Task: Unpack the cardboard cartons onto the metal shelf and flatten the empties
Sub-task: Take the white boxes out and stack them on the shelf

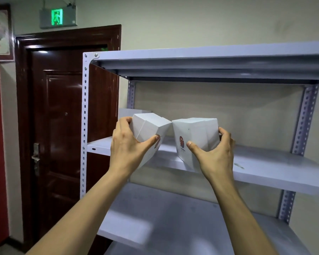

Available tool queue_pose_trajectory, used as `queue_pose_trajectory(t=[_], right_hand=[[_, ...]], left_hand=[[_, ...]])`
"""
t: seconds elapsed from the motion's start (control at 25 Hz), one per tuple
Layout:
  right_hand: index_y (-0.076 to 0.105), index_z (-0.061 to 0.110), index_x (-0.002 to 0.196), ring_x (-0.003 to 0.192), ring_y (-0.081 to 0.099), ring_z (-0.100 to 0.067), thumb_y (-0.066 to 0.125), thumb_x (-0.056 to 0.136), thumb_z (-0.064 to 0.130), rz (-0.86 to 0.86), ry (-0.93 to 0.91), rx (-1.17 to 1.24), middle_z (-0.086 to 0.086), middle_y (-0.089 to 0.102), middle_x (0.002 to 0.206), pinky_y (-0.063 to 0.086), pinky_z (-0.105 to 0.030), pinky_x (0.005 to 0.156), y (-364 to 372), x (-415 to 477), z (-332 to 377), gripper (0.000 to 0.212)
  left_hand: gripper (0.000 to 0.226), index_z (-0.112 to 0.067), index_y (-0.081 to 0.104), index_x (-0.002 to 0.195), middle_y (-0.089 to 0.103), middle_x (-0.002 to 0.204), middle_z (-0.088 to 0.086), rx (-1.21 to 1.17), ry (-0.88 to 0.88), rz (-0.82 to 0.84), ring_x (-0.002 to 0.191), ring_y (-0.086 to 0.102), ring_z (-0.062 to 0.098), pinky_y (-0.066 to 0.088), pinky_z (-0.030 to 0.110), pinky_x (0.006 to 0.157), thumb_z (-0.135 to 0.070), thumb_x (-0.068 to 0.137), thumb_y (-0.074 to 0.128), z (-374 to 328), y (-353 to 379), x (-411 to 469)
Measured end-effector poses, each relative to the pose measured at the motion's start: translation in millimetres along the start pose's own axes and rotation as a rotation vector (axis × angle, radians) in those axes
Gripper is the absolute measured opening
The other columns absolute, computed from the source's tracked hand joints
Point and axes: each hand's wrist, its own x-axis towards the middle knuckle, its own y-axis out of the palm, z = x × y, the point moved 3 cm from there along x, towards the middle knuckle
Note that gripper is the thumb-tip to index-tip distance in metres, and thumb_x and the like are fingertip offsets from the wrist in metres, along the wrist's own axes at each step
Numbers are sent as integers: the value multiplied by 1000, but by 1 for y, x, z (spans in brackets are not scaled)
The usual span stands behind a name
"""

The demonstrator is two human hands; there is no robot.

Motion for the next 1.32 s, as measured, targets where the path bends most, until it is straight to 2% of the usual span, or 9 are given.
queue_pose_trajectory(t=[0.2, 0.36, 0.52, 0.72, 0.88, 0.96, 1.04, 1.16, 1.32], right_hand=[[8, 50, 153, 132, 41, -28, 85, 69, 53, 81, 36, -55, -2, 39, 133, 41, -51, 108, 2, 2, 0, 113], [-11, 60, 150, 128, 44, -34, 78, 75, 60, 138, 49, -166, 1, 30, 117, 42, -49, 103, 10, 3, 0, 115], [1, 49, 154, 131, 43, -30, 74, 74, 66, 124, 4, -251, -1, 30, 137, 45, -49, 104, 17, 10, -1, 109], [15, 49, 154, 138, 39, -23, 69, 82, 62, 70, -37, -272, 4, 23, 149, 44, -45, 103, 22, 14, 1, 92], [32, 50, 146, 126, 50, -21, 71, 83, 53, -6, -28, -268, 4, 33, 138, 46, -39, 97, 27, 15, 5, 75], [38, 49, 140, 118, 54, -23, 72, 81, 52, -37, -18, -272, 5, 36, 132, 48, -39, 95, 32, 16, 7, 68], [41, 48, 136, 111, 56, -23, 73, 81, 53, -67, -8, -275, 4, 38, 129, 48, -38, 91, 36, 16, 11, 63], [43, 46, 133, 99, 56, -21, 72, 82, 54, -128, 15, -258, 3, 40, 125, 47, -36, 85, 43, 17, 18, 60], [43, 44, 130, 89, 54, -20, 70, 83, 57, -178, -15, -266, 1, 40, 121, 49, -36, 81, 50, 25, 40, 55]], left_hand=[[77, -19, 39, 119, 48, 118, 0, 22, -42, 28, 112, 48, 23, 51, 48, 90, -61, 69, 80, 1, 17, 6], [86, -20, 33, 134, 47, 128, 3, -3, -83, 52, 120, 46, 26, 49, 49, 96, -61, 73, 78, 10, 28, 14], [96, -28, 21, 151, 41, 137, 10, 3, -151, 79, 126, 44, 31, 47, 53, 99, -65, 77, 71, 23, 37, 19], [90, -57, 13, 150, 25, 146, 5, 17, -134, 172, 128, 41, 36, 51, 56, 94, -72, 78, 64, 32, 48, 29], [75, -55, 23, 151, 21, 159, 6, 139, 113, 213, 140, 28, 32, 38, 52, 108, -70, 86, 55, 35, 47, 42], [65, -51, 35, 148, 36, 153, -1, 129, 225, 281, 142, 25, 27, 37, 51, 111, -67, 88, 53, 40, 48, 51], [56, -48, 45, 141, 47, 137, -7, 58, 209, 330, 133, 31, 22, 44, 44, 102, -65, 88, 55, 45, 49, 57], [46, -45, 53, 131, 51, 126, -8, -8, 181, 318, 123, 35, 19, 43, 35, 91, -64, 88, 56, 53, 52, 64], [41, -43, 60, 125, 55, 117, -6, -95, 135, 276, 119, 38, 20, 37, 31, 89, -62, 90, 55, 62, 60, 72]])
